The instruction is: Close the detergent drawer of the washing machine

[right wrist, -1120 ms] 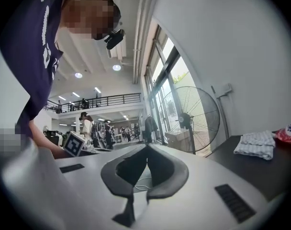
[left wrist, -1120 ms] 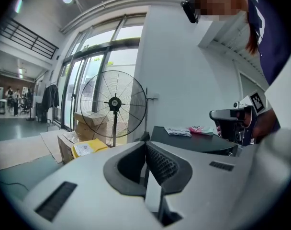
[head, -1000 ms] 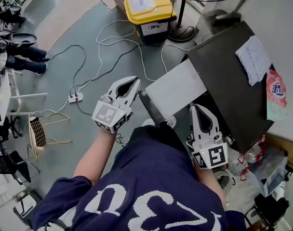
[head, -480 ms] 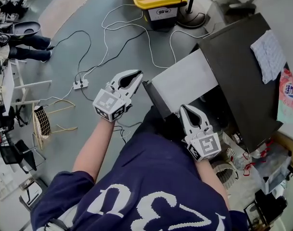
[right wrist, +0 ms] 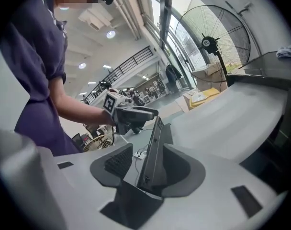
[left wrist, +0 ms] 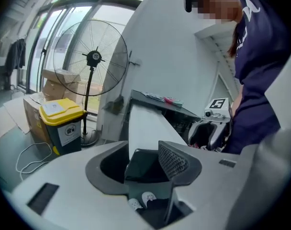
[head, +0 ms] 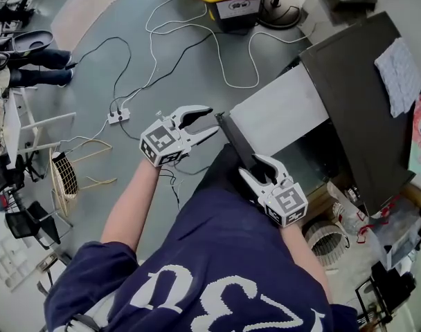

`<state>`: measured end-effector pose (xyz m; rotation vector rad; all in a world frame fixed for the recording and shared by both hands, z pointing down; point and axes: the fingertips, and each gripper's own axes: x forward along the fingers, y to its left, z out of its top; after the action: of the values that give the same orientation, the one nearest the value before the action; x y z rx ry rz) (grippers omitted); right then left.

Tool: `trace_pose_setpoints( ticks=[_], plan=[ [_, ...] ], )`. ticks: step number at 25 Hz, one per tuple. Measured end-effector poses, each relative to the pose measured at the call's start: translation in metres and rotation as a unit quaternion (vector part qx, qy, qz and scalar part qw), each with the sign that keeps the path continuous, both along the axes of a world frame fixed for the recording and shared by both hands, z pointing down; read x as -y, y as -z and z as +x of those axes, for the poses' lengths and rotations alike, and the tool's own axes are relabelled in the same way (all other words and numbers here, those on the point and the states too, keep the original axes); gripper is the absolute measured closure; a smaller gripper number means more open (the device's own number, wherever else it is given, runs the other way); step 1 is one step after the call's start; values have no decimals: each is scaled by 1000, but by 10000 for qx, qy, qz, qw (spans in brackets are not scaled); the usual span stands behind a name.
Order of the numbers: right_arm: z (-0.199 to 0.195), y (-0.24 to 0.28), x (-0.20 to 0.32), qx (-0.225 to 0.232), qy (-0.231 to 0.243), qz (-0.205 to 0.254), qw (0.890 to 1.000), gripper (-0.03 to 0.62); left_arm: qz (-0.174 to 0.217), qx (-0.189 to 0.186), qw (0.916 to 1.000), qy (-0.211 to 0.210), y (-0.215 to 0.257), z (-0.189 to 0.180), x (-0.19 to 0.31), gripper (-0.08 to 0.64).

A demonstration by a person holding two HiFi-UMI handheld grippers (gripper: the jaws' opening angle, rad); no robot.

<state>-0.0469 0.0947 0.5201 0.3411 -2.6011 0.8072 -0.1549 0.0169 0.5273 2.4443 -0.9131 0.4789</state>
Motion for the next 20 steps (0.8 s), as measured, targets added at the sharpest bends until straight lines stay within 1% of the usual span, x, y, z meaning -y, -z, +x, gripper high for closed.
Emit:
trace_pose_setpoints(
  ticks=[3, 4, 5, 7, 9, 11, 14, 17, 20],
  plan=[
    [-2, -13, -6, -346, 113, 129, 9993, 379, -239, -34, 9988, -416, -14, 9, -11, 348],
    [-3, -17, -9, -456, 158, 206, 9986, 379, -307, -39, 9982, -511, -18, 10, -14, 321],
    [-4, -20, -11, -544, 202, 291, 9979, 383, -345, -40, 9978, -568, -20, 10, -16, 321],
    [-4, -23, -14, -676, 239, 413, 9966, 411, -362, 4, 9973, -645, -24, 9, -15, 321],
    [-3, -26, -15, -772, 184, 423, 9959, 451, -365, 123, 9963, -766, -28, 9, -13, 321],
    [-4, -27, -18, -784, 146, 362, 9962, 465, -386, 185, 9949, -917, -30, 11, -14, 321],
    [-7, -27, -20, -734, 127, 227, 9970, 518, -393, 243, 9930, -1088, -30, 12, -13, 321],
    [-6, -26, -18, -681, 33, 17, 9977, 522, -378, 252, 9927, -1116, -28, 12, -12, 321],
    [-7, -22, -17, -608, -17, -54, 9981, 525, -375, 197, 9934, -1067, -26, 10, -11, 321]
  ],
)
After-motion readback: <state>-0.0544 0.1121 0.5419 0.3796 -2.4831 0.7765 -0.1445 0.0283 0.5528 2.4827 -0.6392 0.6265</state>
